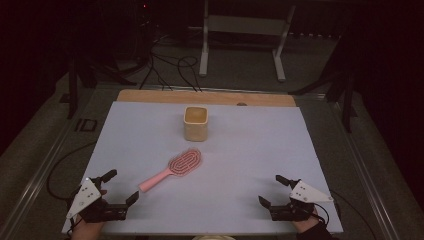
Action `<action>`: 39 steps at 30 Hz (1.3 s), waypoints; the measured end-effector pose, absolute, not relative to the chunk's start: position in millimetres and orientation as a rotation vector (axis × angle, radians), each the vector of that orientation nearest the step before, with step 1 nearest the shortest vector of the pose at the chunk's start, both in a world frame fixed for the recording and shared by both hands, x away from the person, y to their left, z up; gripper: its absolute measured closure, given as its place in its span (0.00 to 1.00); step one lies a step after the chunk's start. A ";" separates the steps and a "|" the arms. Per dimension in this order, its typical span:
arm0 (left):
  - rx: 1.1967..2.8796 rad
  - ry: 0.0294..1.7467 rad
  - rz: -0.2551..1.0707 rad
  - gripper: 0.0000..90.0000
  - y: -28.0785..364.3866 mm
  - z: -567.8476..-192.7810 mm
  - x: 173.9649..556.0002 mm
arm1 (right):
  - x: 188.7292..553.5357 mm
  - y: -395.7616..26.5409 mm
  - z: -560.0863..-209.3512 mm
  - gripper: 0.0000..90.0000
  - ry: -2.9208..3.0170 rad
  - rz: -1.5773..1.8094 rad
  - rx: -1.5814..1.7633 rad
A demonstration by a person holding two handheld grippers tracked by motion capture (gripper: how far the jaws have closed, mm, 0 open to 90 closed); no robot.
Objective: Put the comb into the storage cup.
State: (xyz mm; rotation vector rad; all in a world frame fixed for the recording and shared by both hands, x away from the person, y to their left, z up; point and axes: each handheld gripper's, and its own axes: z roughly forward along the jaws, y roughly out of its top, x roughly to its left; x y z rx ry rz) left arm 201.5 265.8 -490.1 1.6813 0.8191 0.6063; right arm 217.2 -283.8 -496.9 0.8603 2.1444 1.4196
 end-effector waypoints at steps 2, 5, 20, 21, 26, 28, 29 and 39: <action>1.681 0.820 0.607 0.00 265.5 -490.0 201.2 | 215.7 -284.4 -495.5 0.09 2.129 1.426 0.849; 1.679 0.822 0.604 0.00 265.8 -490.2 200.9 | 216.0 -284.9 -495.4 0.09 2.125 1.439 0.846; 1.669 0.833 0.611 0.00 268.6 -488.2 199.0 | 218.4 -281.1 -495.6 0.09 2.135 1.452 0.814; 1.673 0.829 0.611 0.00 268.4 -488.0 199.0 | 218.1 -281.0 -495.2 0.09 2.132 1.447 0.808; 1.683 0.826 0.603 0.00 268.2 -486.4 198.1 | 216.9 -279.8 -492.3 0.09 2.117 1.447 0.799; 1.679 0.830 0.604 0.00 268.8 -484.4 198.1 | 216.6 -278.4 -492.1 0.09 2.115 1.441 0.800; 1.674 0.833 0.603 0.00 269.1 -483.4 198.2 | 216.8 -278.2 -491.9 0.09 2.114 1.444 0.798; 1.701 0.829 0.600 0.00 266.8 -469.6 202.2 | 216.4 -277.4 -491.7 0.09 2.108 1.453 0.802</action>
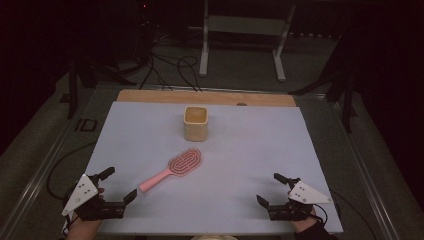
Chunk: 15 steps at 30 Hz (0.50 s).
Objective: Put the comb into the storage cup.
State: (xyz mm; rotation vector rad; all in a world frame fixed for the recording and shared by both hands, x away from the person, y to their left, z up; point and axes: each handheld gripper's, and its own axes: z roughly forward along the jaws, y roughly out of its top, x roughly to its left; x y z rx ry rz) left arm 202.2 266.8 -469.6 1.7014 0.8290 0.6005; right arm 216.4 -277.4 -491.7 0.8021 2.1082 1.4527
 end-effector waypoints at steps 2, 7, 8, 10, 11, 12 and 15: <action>1.717 0.827 0.590 0.00 267.0 -466.1 203.4 | 216.1 -277.7 -491.4 0.09 2.108 1.453 0.801; 1.735 0.826 0.581 0.00 268.4 -455.8 205.1 | 216.0 -277.1 -491.4 0.09 2.104 1.453 0.800; 1.740 0.820 0.587 0.00 269.8 -451.3 205.7 | 216.1 -277.0 -491.3 0.09 2.104 1.452 0.800; 1.746 0.821 0.578 0.00 271.8 -446.3 206.7 | 215.9 -276.6 -491.2 0.09 2.106 1.454 0.801; 1.749 0.821 0.574 0.00 272.9 -443.4 207.4 | 215.8 -276.5 -491.2 0.09 2.107 1.455 0.801; 1.756 0.822 0.571 0.00 273.5 -441.8 207.8 | 215.8 -276.4 -491.1 0.09 2.108 1.457 0.800; 1.796 0.814 0.577 0.00 274.0 -435.5 208.9 | 215.5 -276.2 -490.9 0.09 2.110 1.455 0.801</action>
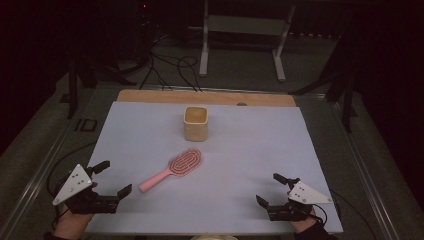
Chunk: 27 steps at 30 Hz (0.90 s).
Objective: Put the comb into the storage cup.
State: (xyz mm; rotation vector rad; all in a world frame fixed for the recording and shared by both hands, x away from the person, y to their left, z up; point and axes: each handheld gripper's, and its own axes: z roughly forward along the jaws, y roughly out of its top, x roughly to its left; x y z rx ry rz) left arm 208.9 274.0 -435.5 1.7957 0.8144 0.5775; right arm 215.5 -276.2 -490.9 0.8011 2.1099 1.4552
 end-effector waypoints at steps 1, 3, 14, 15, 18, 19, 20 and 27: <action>1.803 0.812 0.572 0.00 273.9 -434.2 209.1 | 215.5 -276.1 -491.0 0.09 2.110 1.456 0.802; 1.826 0.808 0.574 0.00 273.5 -431.2 210.2 | 215.4 -276.1 -490.9 0.09 2.110 1.456 0.802; 1.933 0.772 0.550 0.00 261.9 -417.2 223.3 | 215.8 -276.3 -491.0 0.09 2.107 1.464 0.804; 1.939 0.772 0.543 0.00 260.5 -416.4 224.9 | 215.7 -276.3 -491.0 0.09 2.108 1.465 0.806; 1.963 0.761 0.544 0.00 256.1 -414.0 229.0 | 215.6 -276.4 -490.9 0.09 2.107 1.469 0.809; 1.970 0.760 0.541 0.00 254.8 -413.1 230.2 | 215.5 -276.4 -490.9 0.09 2.107 1.468 0.808; 1.976 0.759 0.542 0.00 253.4 -412.3 231.4 | 215.6 -276.5 -490.9 0.09 2.106 1.468 0.806; 2.053 0.752 0.515 0.00 242.6 -409.4 243.2 | 215.7 -276.2 -491.0 0.09 2.109 1.468 0.808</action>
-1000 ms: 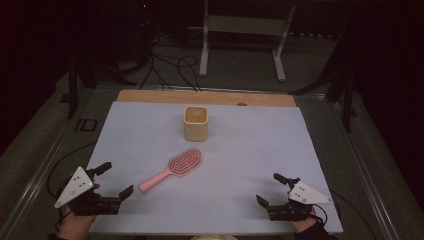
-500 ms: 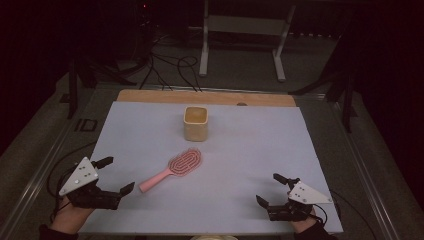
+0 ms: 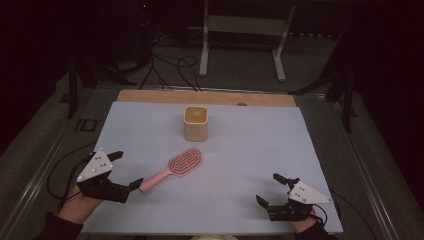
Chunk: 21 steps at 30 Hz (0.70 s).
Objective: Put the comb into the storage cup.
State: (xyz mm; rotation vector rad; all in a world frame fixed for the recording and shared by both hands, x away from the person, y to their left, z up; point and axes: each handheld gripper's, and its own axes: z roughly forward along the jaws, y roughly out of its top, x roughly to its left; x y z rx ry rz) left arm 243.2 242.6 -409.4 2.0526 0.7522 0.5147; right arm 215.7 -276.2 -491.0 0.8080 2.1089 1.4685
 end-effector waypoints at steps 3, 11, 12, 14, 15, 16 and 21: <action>2.088 0.748 0.510 0.00 238.2 -408.7 247.9 | 215.9 -276.2 -491.2 0.09 2.110 1.467 0.807; 2.149 0.766 0.465 0.00 227.1 -410.7 260.0 | 216.0 -276.6 -491.4 0.09 2.113 1.470 0.812; 2.157 0.768 0.464 0.00 225.7 -411.0 261.3 | 216.0 -276.5 -491.4 0.09 2.113 1.470 0.812; 2.166 0.769 0.458 0.00 223.7 -411.2 263.8 | 216.0 -276.6 -491.4 0.09 2.112 1.472 0.811; 2.170 0.765 0.468 0.00 222.0 -411.5 265.2 | 216.0 -276.6 -491.4 0.09 2.112 1.472 0.812; 2.174 0.764 0.473 0.00 220.8 -411.6 266.3 | 216.1 -276.6 -491.5 0.09 2.112 1.471 0.812; 2.205 0.760 0.464 0.00 215.5 -412.8 273.2 | 216.4 -276.5 -491.7 0.09 2.113 1.474 0.816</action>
